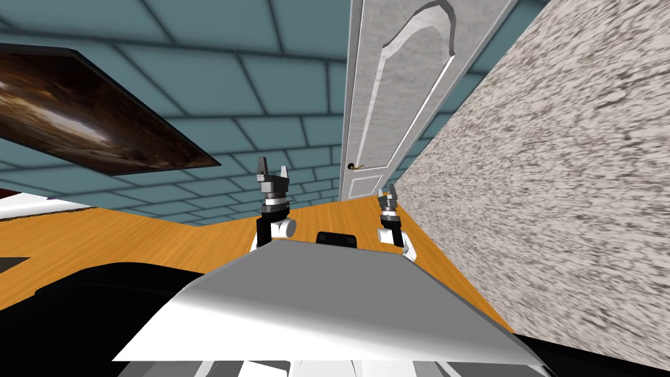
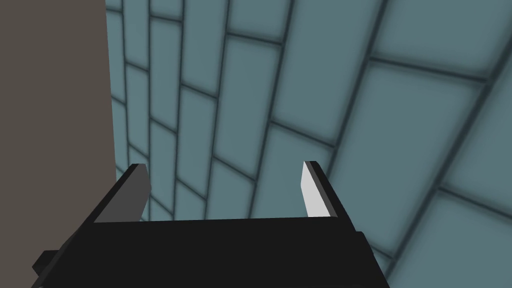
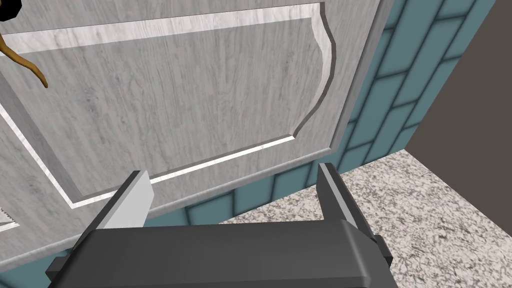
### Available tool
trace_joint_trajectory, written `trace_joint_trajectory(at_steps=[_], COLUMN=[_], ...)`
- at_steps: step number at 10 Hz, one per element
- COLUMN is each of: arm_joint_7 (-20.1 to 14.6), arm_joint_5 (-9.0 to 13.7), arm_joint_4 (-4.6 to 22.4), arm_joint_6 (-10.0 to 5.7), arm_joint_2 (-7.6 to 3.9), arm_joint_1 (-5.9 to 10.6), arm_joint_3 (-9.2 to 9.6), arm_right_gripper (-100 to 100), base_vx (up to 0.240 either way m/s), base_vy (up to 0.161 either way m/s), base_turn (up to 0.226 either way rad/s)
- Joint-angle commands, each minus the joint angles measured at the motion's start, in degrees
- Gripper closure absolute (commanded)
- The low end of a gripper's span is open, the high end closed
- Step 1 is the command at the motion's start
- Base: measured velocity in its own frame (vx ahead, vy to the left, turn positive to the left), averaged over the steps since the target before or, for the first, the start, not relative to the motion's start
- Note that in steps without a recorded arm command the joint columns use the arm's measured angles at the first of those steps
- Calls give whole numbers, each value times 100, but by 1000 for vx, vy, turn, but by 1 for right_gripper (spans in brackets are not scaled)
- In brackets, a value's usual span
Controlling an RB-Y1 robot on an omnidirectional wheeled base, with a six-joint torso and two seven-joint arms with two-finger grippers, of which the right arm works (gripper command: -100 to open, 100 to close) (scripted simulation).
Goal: Pull the door open
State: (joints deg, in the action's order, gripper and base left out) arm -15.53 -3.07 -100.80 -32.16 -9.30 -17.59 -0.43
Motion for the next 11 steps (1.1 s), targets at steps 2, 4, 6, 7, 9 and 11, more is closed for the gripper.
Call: trace_joint_trajectory(at_steps=[2, 4, 6, 7, 9, 11], arm_joint_7=[-61, -135, -210, -248, -323, -398], arm_joint_5=[-68, -153, -239, -282, -368, -454], arm_joint_4=[308, 648, 991, 1163, 1506, 1839], arm_joint_6=[-89, -180, -272, -317, -409, -501], arm_joint_2=[-62, -140, -219, -259, -338, -416], arm_joint_1=[106, 219, 334, 392, 507, 621], arm_joint_3=[-9, -18, -27, -31, -39, -48], arm_right_gripper=[-100, -100, -100, -100, -100, -100], base_vx=[85, 63, 96, 111, 101, 109], base_vy=[8, 14, 4, 24, 23, 21], base_turn=[31, 34, 41, 50, 41, 44])
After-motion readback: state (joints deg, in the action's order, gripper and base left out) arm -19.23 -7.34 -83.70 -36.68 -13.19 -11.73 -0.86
